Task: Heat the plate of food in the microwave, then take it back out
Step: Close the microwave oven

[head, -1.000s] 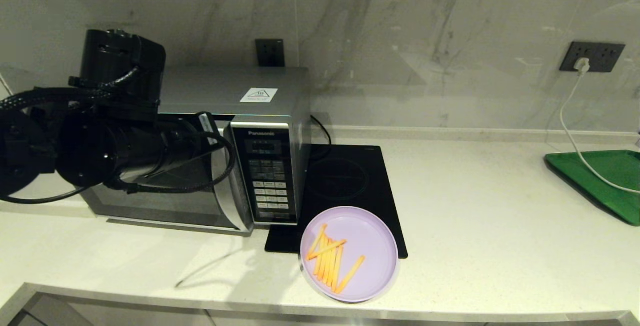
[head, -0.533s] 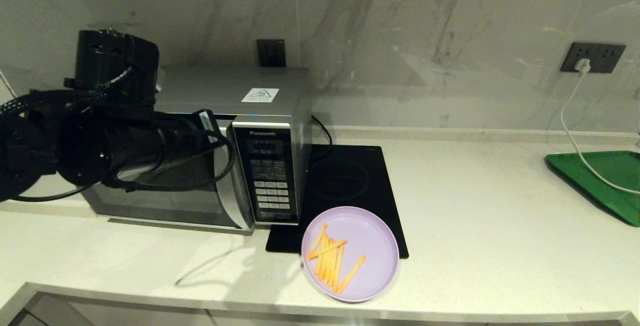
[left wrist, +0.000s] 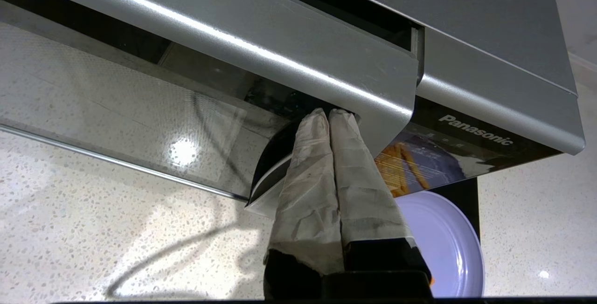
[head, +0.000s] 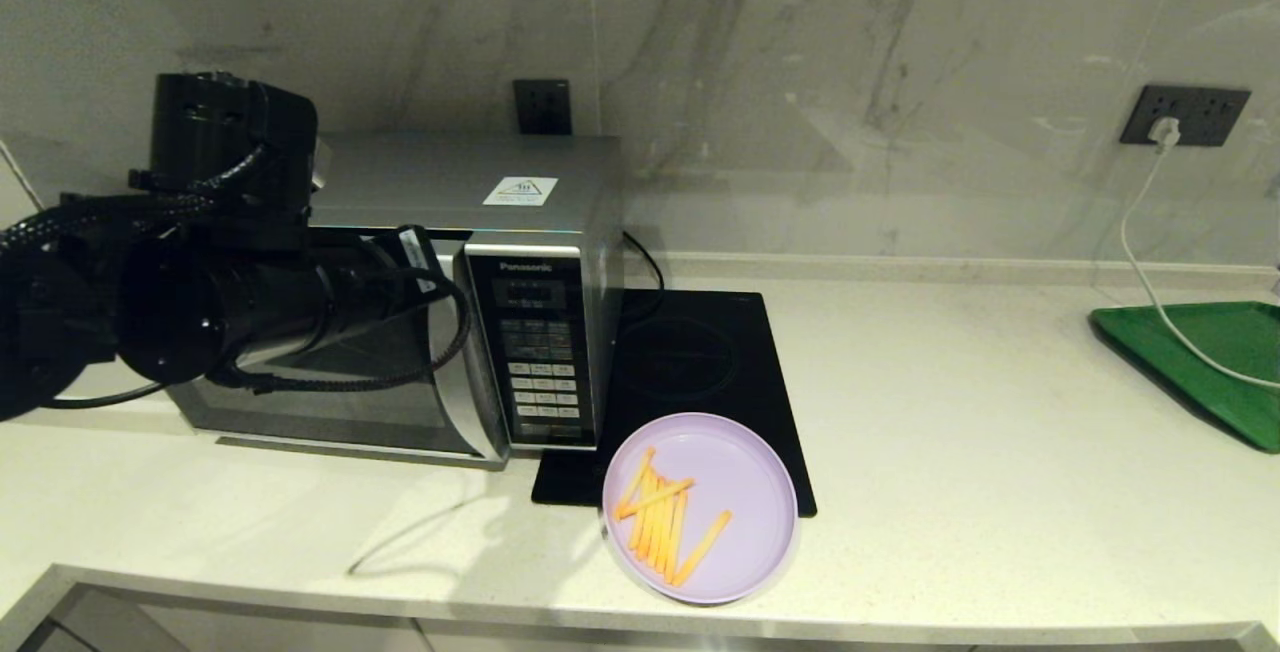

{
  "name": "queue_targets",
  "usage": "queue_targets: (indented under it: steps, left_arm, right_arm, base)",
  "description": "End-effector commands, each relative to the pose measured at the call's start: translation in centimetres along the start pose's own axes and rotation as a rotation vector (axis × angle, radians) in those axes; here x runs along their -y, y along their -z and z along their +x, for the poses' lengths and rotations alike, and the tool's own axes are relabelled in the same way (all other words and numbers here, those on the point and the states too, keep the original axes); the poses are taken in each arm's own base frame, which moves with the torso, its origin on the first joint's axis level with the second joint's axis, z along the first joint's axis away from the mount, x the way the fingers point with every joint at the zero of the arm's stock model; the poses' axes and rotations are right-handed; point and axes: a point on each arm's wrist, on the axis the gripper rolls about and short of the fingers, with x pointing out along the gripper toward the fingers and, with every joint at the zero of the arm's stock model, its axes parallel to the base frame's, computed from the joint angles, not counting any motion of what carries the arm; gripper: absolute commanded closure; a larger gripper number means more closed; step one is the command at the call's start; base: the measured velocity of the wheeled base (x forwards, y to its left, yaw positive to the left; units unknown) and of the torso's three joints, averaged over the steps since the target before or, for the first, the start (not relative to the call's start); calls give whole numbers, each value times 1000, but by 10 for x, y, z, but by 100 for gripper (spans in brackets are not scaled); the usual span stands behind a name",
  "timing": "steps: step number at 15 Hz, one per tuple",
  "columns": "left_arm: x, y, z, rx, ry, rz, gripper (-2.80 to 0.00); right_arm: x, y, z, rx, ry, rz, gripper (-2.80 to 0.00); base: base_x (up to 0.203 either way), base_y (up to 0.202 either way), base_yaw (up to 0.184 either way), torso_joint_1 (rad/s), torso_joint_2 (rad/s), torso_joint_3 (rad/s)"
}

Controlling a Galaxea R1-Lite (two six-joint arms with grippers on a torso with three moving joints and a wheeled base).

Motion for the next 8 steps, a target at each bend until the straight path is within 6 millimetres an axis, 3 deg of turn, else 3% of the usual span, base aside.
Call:
queue_targets:
  steps: [1,8]
  left_arm:
    - [-1,5,3,-4,-2,3,0]
    - [0,9,14,24,12,30,0]
  right_arm:
    - [0,0,0,-1,0,0,0]
    - [0,0,0,-2,0,0,0]
  base:
    - [0,0,0,0,0,0]
    - [0,0,0,0,0,0]
